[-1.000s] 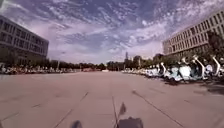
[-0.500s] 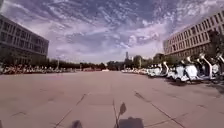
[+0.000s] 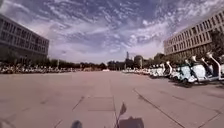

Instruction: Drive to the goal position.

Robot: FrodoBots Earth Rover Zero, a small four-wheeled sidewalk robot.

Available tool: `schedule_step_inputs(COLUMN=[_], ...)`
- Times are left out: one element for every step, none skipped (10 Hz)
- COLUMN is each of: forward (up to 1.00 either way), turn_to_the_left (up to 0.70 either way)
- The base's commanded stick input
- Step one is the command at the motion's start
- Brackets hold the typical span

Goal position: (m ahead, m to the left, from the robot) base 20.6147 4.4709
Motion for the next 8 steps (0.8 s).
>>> schedule_step_inputs(forward=[0.7, 0.7, 0.7, 0.7, 0.7, 0.7, 0.7, 0.7], turn_to_the_left=[0.0, -0.05, -0.11, -0.18, -0.08, 0.0, -0.01, -0.03])
